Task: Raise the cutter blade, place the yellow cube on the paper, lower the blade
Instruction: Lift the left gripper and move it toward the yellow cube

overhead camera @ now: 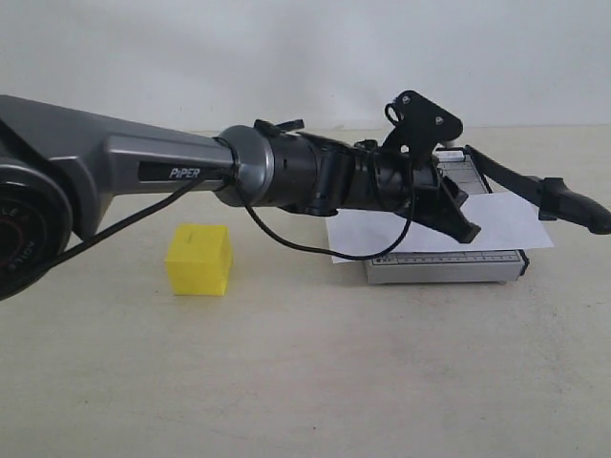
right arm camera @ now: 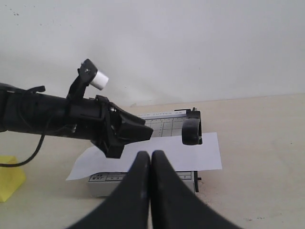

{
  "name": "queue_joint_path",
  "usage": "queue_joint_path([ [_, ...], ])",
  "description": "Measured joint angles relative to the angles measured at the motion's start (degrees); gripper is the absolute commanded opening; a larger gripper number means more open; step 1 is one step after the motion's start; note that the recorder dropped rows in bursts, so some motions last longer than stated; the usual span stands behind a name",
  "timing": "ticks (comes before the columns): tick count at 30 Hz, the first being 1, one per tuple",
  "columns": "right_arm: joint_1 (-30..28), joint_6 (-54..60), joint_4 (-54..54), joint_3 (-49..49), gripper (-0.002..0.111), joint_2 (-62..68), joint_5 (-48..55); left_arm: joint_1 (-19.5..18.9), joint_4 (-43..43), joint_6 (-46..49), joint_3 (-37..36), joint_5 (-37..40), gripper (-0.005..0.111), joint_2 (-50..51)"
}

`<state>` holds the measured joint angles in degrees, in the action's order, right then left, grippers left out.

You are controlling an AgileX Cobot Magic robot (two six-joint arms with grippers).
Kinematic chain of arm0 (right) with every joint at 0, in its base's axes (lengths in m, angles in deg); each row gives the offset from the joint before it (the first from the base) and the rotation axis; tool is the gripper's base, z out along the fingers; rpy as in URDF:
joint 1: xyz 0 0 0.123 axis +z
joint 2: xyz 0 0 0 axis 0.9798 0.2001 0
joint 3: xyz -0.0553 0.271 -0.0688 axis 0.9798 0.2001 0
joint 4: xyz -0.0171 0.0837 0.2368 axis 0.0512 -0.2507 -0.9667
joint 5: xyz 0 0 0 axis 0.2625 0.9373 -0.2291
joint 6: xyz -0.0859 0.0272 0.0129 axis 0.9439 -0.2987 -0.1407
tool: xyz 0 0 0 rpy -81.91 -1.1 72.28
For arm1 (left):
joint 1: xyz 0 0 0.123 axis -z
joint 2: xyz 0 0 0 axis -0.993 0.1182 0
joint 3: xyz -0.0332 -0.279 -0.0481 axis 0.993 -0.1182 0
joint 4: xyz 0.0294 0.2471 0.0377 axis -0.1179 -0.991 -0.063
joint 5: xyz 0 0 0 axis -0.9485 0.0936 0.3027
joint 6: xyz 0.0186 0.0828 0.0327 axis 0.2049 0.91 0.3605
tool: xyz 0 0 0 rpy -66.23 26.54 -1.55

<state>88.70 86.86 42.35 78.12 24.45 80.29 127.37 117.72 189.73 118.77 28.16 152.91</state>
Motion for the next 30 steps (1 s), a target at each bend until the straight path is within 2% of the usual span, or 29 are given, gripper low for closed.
queue_joint_path([
  [4, 0.0, 0.0, 0.0, 0.0, 0.0, 0.0, 0.0, 0.0, 0.0, -4.44, -0.32, -2.69, 0.053, -2.82],
  [7, 0.0, 0.0, 0.0, 0.0, 0.0, 0.0, 0.0, 0.0, -0.18, -5.73, -3.32, -7.04, 0.053, -6.97],
  [15, 0.0, 0.0, 0.0, 0.0, 0.0, 0.0, 0.0, 0.0, -0.18, -7.48, -20.34, -22.19, 0.053, -22.22],
  [21, 0.0, 0.0, 0.0, 0.0, 0.0, 0.0, 0.0, 0.0, -0.18, -19.26, -31.79, -33.77, 0.053, -36.03],
  [25, 0.0, 0.0, 0.0, 0.0, 0.0, 0.0, 0.0, 0.0, -0.1, -21.87, -36.43, -39.76, 0.063, -41.93],
  [30, 0.0, 0.0, 0.0, 0.0, 0.0, 0.0, 0.0, 0.0, -0.1, -22.72, -41.95, -42.5, 0.07, -43.8],
])
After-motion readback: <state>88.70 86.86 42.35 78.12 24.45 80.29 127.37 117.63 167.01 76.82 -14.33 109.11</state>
